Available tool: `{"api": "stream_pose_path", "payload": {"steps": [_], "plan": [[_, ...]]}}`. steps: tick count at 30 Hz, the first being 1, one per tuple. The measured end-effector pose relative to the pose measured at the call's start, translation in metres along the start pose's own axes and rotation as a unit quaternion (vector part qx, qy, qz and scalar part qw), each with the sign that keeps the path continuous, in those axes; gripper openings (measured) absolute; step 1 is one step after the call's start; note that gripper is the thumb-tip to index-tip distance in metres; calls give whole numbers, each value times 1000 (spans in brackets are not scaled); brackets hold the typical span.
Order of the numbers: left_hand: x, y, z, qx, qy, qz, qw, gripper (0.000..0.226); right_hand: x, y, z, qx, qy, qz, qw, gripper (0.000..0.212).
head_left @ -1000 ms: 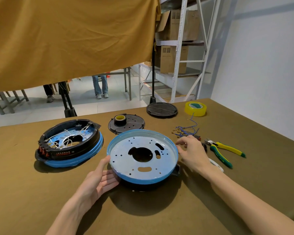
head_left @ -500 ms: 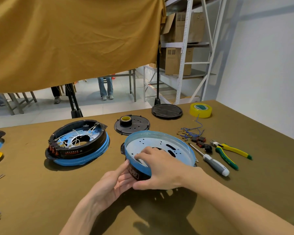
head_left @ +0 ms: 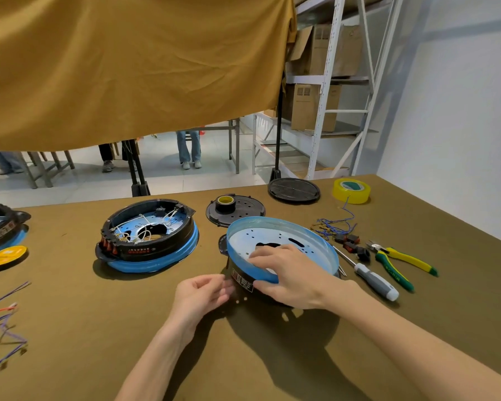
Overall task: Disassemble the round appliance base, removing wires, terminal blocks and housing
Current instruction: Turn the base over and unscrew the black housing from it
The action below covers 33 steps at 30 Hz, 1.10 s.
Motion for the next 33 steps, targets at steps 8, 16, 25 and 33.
{"api": "stream_pose_path", "payload": {"steps": [8, 16, 25, 33], "plan": [[6, 28, 23, 60, 126, -172, 975, 16, -18, -1, -33, -4, -39, 8, 999, 46], [20, 22, -23, -39, 12, -215, 976, 20, -5, -3, -11, -238, 147, -15, 960, 20], [34, 19, -35, -268, 83, -405, 870, 18, 16, 14, -7, -237, 217, -34, 946, 14], [32, 8, -52, -394, 64, -477, 783, 30, 91, 128, -6, -70, 325, -293, 897, 10]]}}
Point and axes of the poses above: each hand's wrist, its own x-axis away from the middle knuckle, its own z-axis out of the back of the hand, y = z × x, the point moved 6 cm from there along -x, towards the middle knuckle, and after that the axes turned 5 degrees about -z, right-handed, at the moved point
